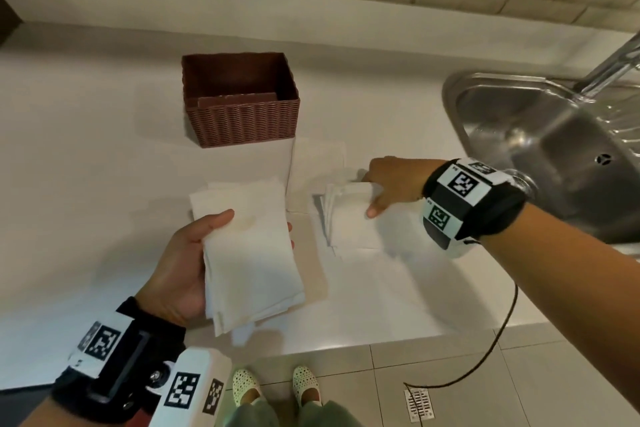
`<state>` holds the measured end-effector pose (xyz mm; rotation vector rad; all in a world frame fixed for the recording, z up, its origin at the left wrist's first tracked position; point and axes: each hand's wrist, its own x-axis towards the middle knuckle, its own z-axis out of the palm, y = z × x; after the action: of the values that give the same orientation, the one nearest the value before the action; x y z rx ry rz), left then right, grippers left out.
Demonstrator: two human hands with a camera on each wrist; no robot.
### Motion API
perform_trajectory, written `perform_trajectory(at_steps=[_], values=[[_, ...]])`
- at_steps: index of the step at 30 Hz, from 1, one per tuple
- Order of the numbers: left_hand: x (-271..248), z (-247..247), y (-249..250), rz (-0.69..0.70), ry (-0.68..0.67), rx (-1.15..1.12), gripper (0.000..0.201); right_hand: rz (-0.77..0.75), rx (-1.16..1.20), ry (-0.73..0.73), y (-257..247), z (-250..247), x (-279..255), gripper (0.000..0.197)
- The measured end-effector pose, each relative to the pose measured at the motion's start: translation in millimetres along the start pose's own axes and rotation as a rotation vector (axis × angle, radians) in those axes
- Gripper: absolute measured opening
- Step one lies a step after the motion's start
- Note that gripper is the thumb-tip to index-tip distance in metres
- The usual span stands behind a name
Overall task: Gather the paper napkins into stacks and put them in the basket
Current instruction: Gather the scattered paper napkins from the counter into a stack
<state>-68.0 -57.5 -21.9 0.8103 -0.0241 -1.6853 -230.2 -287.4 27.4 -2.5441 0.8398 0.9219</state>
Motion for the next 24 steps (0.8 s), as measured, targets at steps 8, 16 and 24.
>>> perform_trajectory(at_steps=[8, 16, 24], values=[[6, 5, -1, -0.003, -0.013, 0.008, 0.069, 0.013, 0.103, 0.153, 6, 24, 6, 0.065], [13, 10, -1, 0.006, -0.011, 0.046, 0.073, 0.099, 0.148, 0.135, 11, 30, -2, 0.048], [7, 7, 2, 0.043, -0.017, 0.015, 0.069, 0.0, 0.722, 0.116, 21, 2, -38, 0.015]])
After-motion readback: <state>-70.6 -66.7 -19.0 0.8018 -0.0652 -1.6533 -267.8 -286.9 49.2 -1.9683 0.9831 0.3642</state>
